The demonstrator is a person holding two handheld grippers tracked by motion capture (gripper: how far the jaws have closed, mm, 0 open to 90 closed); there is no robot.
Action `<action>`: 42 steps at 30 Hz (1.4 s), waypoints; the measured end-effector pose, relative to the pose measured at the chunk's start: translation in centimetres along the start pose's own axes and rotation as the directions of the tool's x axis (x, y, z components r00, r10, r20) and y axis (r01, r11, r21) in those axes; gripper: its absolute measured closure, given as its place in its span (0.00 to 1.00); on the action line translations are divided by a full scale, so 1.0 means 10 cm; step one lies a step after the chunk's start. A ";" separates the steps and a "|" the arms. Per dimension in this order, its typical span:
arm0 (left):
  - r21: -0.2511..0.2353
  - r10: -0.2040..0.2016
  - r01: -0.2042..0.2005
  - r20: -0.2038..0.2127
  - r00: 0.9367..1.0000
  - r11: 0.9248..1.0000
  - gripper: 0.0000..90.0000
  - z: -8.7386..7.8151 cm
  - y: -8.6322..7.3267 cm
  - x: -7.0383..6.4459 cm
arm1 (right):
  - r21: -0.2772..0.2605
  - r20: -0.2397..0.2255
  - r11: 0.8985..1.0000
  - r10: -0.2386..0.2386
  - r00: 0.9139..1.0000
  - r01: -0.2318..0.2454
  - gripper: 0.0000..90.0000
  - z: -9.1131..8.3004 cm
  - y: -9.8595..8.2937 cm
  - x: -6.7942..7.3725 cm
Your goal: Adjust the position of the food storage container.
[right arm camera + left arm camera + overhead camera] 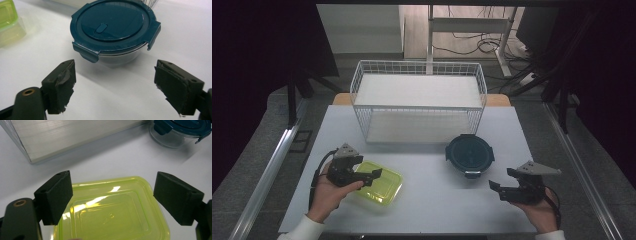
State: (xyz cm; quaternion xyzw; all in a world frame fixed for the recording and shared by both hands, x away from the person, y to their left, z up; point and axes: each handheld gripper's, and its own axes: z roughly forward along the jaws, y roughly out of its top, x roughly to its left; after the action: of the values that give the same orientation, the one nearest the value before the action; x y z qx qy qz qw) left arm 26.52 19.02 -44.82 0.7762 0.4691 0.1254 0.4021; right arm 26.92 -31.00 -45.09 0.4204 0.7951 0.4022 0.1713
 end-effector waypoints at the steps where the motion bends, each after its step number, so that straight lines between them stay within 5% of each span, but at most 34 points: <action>1: -0.004 -0.006 0.006 0.002 1.000 1.000 0.17 0.00 0.01 0.00 | 0.000 -0.005 1.000 0.003 1.000 -0.003 0.21 -0.01 0.00 -0.01; 15: -0.042 -0.012 0.012 0.007 1.000 0.999 0.17 -0.09 0.06 -0.02 | 0.011 -0.025 0.999 0.037 0.999 -0.037 0.30 -0.08 0.08 0.01; 29: 0.013 0.006 -0.006 0.012 1.000 1.000 0.17 0.01 0.02 0.00 | 0.052 -0.021 0.997 0.052 0.998 -0.051 0.38 0.03 0.20 -0.08; 36: -0.012 0.005 -0.004 0.005 1.000 1.000 0.17 -0.04 0.07 -0.01 | 0.066 -0.012 0.997 0.038 0.999 -0.037 0.40 0.04 0.26 -0.06; 42: -0.014 0.003 -0.003 0.013 1.000 1.000 0.17 -0.07 0.07 -0.02 | 0.083 0.004 0.996 0.044 0.999 -0.044 0.41 0.11 0.45 -0.20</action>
State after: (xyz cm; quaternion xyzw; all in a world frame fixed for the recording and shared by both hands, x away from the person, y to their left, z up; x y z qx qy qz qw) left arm 26.48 19.08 -43.83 0.7748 0.4644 0.1243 0.4105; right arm 31.16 -30.56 -42.40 0.4448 0.8017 0.3719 0.1454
